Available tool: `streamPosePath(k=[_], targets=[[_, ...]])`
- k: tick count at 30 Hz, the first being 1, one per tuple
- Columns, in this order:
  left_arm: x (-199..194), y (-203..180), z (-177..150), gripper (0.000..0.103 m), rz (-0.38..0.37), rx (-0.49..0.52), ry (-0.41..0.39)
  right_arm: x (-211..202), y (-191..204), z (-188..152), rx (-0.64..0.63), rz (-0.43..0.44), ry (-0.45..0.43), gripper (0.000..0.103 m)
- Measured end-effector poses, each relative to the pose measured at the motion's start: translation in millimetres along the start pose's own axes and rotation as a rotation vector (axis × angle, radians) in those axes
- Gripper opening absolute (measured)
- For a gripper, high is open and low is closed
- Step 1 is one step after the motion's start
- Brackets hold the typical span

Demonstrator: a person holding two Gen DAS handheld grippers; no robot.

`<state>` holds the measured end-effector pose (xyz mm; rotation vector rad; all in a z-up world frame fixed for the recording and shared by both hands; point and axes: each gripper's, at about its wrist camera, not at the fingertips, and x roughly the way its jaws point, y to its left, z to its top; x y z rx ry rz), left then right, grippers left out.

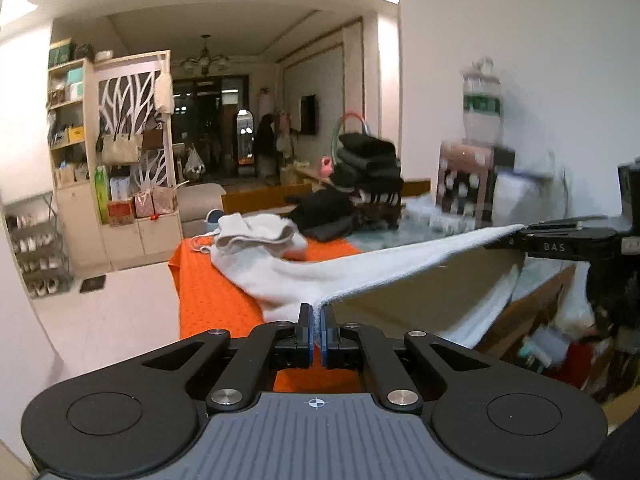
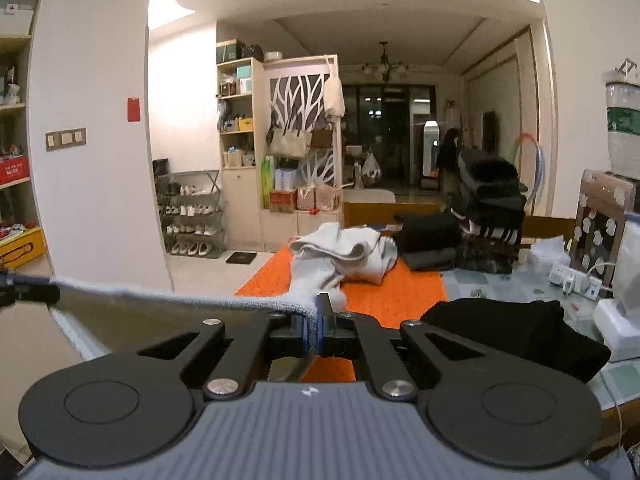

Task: Fold clothes

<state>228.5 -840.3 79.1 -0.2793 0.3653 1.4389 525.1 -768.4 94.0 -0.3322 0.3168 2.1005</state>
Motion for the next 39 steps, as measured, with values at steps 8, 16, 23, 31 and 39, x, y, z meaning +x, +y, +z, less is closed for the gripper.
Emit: streamPosePath(k=[8,16,23,31,39], targets=[[-22,2,24,0.002,-0.012,0.005,-0.074,-11,-7,-1,0.035,-0.022,-0.001,0.005],[15,18,-26,0.004,-0.025,-0.053,0.109,-3,3,-38,0.05,0.0,0.117,0.005],[31,20,-35,0.035,-0.097,-0.044,0.113,-27,37,3,0.045,0.134,-0.003,0.005],[47,-7,-57,0.07,-0.288,-0.047,0.099,-22,44,8,0.054,0.128,0.001,0.004],[69,-23,-66,0.07,-0.307,-0.04,0.084,-16,53,10,0.034,0.146,0.018,0.004]])
